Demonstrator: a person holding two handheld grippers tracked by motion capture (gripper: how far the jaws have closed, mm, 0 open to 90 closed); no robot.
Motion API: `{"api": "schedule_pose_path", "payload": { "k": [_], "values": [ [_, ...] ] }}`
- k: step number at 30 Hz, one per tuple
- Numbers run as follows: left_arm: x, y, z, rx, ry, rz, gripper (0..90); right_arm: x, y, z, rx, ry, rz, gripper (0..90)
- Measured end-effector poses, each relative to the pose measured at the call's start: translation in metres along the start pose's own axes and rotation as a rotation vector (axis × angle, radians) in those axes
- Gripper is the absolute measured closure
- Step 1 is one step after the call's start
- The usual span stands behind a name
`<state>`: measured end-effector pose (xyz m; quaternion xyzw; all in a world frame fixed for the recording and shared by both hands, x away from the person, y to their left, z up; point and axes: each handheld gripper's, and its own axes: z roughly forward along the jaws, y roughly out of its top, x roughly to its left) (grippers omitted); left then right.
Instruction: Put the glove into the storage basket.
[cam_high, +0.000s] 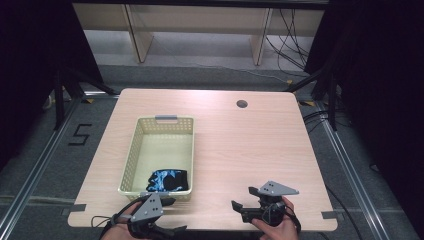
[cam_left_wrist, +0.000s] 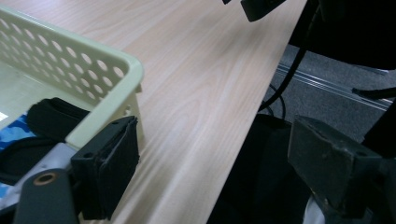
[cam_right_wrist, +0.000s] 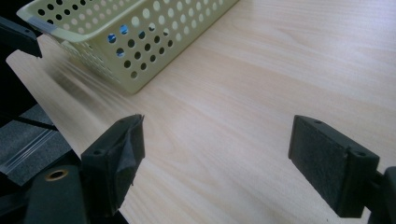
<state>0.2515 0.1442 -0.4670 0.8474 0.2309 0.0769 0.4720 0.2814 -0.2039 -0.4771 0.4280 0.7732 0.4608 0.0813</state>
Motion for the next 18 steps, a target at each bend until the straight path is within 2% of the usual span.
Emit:
{"api": "schedule_pose_path", "payload": {
  "k": [1,2,3,4,5,6,7,9,10,11,12,13,14,15,16,17,18],
  "values": [
    [-0.001,-0.002,0.0,0.014,-0.01,-0.006,16.0,-0.003,-0.001,-0.001,0.001,0.002,-0.024,19.5],
    [0.0,-0.003,0.002,0.004,-0.011,0.01,16.0,-0.001,-0.002,-0.002,0.002,-0.001,-0.006,19.5],
    [0.0,-0.004,0.001,0.026,-0.01,0.019,16.1,-0.001,-0.004,-0.004,-0.001,-0.005,-0.014,19.5],
    [-0.002,-0.006,0.003,0.017,-0.012,-0.004,16.1,-0.001,-0.004,-0.004,-0.001,-0.005,-0.014,19.5],
    [-0.002,-0.007,0.003,0.026,-0.011,-0.006,16.3,-0.003,-0.004,-0.003,0.002,0.011,-0.033,19.4],
    [-0.001,-0.008,0.003,0.042,-0.011,0.0,16.4,-0.002,-0.005,-0.005,0.006,-0.003,-0.024,19.2],
    [-0.003,-0.009,0.005,0.013,-0.015,-0.022,16.4,-0.002,-0.006,-0.005,0.0,-0.005,-0.023,19.1],
    [-0.001,-0.01,0.004,0.027,-0.021,-0.002,16.5,-0.001,-0.008,-0.006,-0.003,-0.008,-0.017,19.0],
    [0.001,-0.011,0.003,0.045,-0.017,0.004,16.5,-0.001,-0.008,-0.007,0.005,-0.022,-0.033,18.7],
    [-0.001,-0.013,0.005,0.027,-0.026,-0.032,16.5,0.001,-0.009,-0.008,0.016,-0.028,-0.004,18.5],
    [0.002,-0.014,0.005,0.038,-0.01,0.011,16.5,0.0,-0.01,-0.009,0.006,-0.01,-0.02,18.2],
    [0.001,-0.016,0.005,0.038,0.001,-0.023,16.5,0.0,-0.012,-0.009,0.004,-0.029,-0.031,17.9],
    [0.001,-0.016,0.005,0.038,0.001,-0.023,16.5,0.0,-0.012,-0.009,0.004,-0.029,-0.031,17.9],
    [0.004,-0.017,0.005,0.048,-0.003,0.003,16.5,0.004,-0.014,-0.01,0.008,-0.02,0.001,17.6],
    [0.005,-0.017,0.004,0.063,0.0,0.013,16.5,0.004,-0.014,-0.01,0.008,-0.02,0.001,17.6],
    [0.004,-0.02,0.005,0.059,-0.002,-0.019,16.5,0.003,-0.014,-0.011,0.016,-0.03,-0.029,17.3],
    [0.004,-0.021,0.005,0.066,0.013,-0.01,16.5,0.005,-0.016,-0.013,0.027,-0.036,-0.02,17.1]
  ]
}}
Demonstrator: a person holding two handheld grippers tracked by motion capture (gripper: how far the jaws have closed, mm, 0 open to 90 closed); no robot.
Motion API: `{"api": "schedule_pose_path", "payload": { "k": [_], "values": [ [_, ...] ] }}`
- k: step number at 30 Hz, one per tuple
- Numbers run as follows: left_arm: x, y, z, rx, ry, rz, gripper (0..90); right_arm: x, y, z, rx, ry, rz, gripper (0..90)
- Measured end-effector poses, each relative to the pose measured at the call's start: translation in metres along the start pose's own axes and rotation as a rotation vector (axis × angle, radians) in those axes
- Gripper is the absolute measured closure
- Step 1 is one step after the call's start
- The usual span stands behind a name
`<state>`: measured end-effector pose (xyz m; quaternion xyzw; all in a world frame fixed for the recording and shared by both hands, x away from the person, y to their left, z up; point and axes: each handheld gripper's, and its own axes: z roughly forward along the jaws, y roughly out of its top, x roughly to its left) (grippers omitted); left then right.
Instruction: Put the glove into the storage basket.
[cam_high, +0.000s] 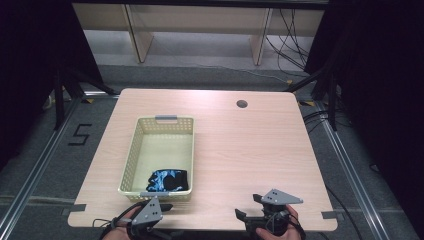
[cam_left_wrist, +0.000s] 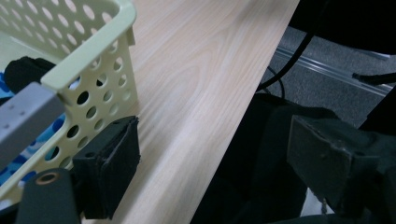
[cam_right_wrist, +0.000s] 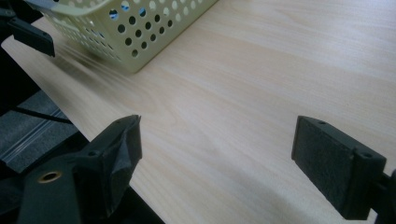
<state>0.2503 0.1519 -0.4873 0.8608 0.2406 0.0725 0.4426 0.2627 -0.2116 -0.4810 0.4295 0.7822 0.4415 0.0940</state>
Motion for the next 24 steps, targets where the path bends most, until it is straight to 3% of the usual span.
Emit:
{"api": "schedule_pose_path", "payload": {
  "k": [1,2,3,4,5,6,7,8,9,10,12,14,15,17,19,21,22,24],
  "values": [
    [0.002,-0.001,0.0,0.007,0.001,0.024,16.5,-0.001,-0.001,0.0,0.002,0.004,-0.019,17.1],
    [0.001,-0.002,0.001,0.014,0.004,-0.002,16.5,-0.001,-0.003,0.0,-0.002,0.01,-0.02,17.0],
    [0.002,-0.004,0.001,0.012,0.006,0.003,16.5,0.002,-0.004,-0.002,0.023,-0.017,-0.006,17.0],
    [0.003,-0.004,0.002,0.012,0.001,0.006,16.5,0.001,-0.005,-0.002,0.027,-0.018,-0.026,17.0],
    [0.003,-0.006,0.001,0.026,0.006,-0.009,16.5,0.004,-0.007,-0.004,0.031,-0.028,-0.012,17.0],
    [0.003,-0.007,0.002,0.026,0.013,-0.01,16.5,0.002,-0.007,-0.005,0.029,-0.049,-0.046,17.0],
    [0.005,-0.007,0.002,0.03,0.011,0.008,16.5,0.006,-0.009,-0.007,0.046,-0.049,-0.006,17.0],
    [0.006,-0.008,0.002,0.036,0.015,0.016,16.5,0.004,-0.01,-0.007,0.029,-0.054,-0.039,17.0],
    [0.005,-0.009,0.002,0.043,0.023,-0.005,16.5,0.007,-0.011,-0.009,0.049,-0.05,0.007,17.1],
    [0.005,-0.01,0.003,0.045,0.021,0.003,16.5,0.004,-0.012,-0.009,0.038,-0.058,-0.03,17.1],
    [0.005,-0.012,0.003,0.044,0.025,-0.009,16.5,0.002,-0.013,-0.01,0.035,-0.061,-0.054,17.1],
    [0.007,-0.012,0.002,0.059,0.025,0.004,16.5,0.002,-0.015,-0.011,0.04,-0.063,-0.05,17.1],
    [0.006,-0.014,0.003,0.053,0.027,-0.013,16.5,0.005,-0.017,-0.012,0.072,-0.068,-0.016,17.0],
    [0.007,-0.015,0.003,0.057,0.026,-0.017,16.5,0.003,-0.018,-0.012,0.07,-0.065,-0.036,17.1],
    [0.009,-0.016,0.002,0.071,0.036,0.021,16.5,0.002,-0.02,-0.013,0.084,-0.078,-0.052,17.0],
    [0.006,-0.017,0.002,0.055,0.039,-0.024,16.5,0.003,-0.022,-0.014,0.094,-0.081,-0.06,17.0],
    [0.007,-0.017,0.001,0.067,0.04,0.001,16.5,0.003,-0.023,-0.013,0.094,-0.08,-0.061,17.0],
    [0.005,-0.018,0.002,0.059,0.033,-0.02,16.5,0.007,-0.025,-0.014,0.116,-0.09,-0.042,17.0]
  ]
}}
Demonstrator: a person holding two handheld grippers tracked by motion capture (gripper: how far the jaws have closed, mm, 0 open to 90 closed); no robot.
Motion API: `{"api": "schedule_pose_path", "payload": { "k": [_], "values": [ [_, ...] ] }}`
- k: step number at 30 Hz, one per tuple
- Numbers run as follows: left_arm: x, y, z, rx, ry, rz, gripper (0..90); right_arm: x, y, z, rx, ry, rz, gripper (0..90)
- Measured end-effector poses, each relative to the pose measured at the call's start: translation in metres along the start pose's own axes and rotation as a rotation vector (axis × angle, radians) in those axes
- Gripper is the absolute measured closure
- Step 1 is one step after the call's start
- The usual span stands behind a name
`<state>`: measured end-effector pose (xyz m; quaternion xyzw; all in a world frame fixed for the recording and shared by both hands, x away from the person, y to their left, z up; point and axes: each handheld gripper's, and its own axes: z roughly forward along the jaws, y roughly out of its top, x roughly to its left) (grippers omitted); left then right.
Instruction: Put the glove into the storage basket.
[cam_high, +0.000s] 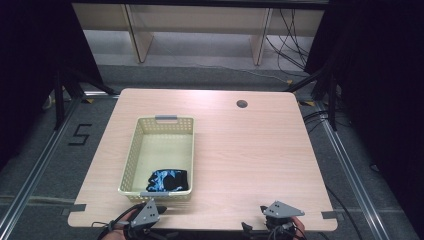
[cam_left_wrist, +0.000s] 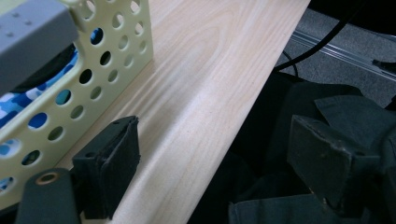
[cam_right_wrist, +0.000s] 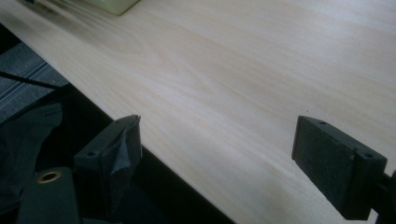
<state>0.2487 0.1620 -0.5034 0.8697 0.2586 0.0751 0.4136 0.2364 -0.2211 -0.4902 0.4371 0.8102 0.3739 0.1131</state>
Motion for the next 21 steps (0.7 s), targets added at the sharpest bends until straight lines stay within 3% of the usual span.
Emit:
{"api": "schedule_pose_path", "payload": {
  "k": [2,3,11,15,17,19,21],
  "values": [
    [-0.0001,-0.0004,-0.0006,0.004,0.002,0.021,16.5,-0.0004,-0.0018,0.0014,0.023,0.006,-0.037,17.5],
    [-0.0011,-0.0008,0.0,0.003,-0.001,0.002,16.5,-0.0009,-0.0023,0.0019,0.03,0.001,-0.048,17.7],
    [-0.0006,-0.0008,0.0003,0.015,0.0,0.014,16.3,-0.0009,-0.0026,0.0029,0.051,-0.003,-0.029,17.4],
    [-0.0014,-0.0011,0.0021,0.008,0.009,0.006,16.3,-0.0009,-0.003,0.0035,0.062,-0.002,-0.031,17.3],
    [-0.0016,-0.0009,0.0016,0.001,-0.01,-0.004,16.3,-0.0008,-0.0029,0.0036,0.062,-0.001,-0.03,17.3],
    [-0.0011,-0.0009,0.002,0.008,0.01,0.003,16.3,-0.0019,-0.003,0.0041,0.059,-0.003,-0.039,17.2],
    [-0.0001,-0.0005,0.0002,0.013,0.001,0.01,16.3,-0.0038,-0.0033,0.005,0.056,-0.001,-0.047,17.2]
  ]
}}
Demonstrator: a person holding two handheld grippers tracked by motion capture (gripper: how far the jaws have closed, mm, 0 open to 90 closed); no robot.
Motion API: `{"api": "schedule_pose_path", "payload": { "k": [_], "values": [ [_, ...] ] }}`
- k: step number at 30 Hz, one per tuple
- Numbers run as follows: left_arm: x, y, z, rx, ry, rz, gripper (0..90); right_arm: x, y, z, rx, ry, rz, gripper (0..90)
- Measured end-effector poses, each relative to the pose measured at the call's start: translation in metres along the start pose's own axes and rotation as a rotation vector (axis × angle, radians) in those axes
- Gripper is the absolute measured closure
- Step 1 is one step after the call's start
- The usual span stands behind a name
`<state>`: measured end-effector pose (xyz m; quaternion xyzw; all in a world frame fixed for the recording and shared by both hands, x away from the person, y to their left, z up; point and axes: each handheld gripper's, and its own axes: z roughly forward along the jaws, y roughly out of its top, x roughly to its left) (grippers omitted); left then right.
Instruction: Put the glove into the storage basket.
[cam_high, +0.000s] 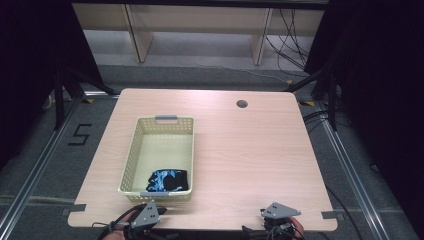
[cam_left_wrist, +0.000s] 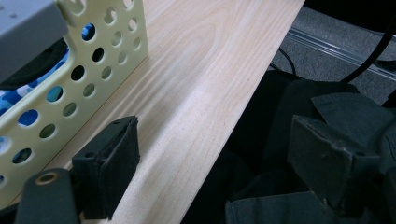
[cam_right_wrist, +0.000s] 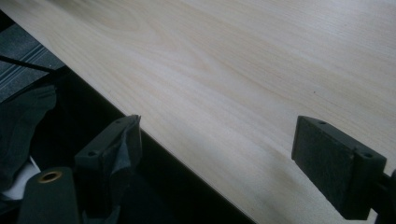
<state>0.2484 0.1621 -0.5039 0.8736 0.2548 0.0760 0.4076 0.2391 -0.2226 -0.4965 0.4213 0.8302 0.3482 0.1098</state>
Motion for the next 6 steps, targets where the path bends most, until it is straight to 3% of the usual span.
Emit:
{"api": "schedule_pose_path", "payload": {
  "k": [3,6],
  "values": [
    [-0.0001,-0.0001,0.0002,0.001,-0.002,-0.001,16.3,0.0008,0.0005,-0.0011,0.007,-0.001,0.023,17.2],
    [-0.0003,0.0,0.0005,-0.005,-0.005,-0.009,16.3,-0.0003,0.0002,-0.0006,0.0,-0.004,0.007,17.2]
  ]
}}
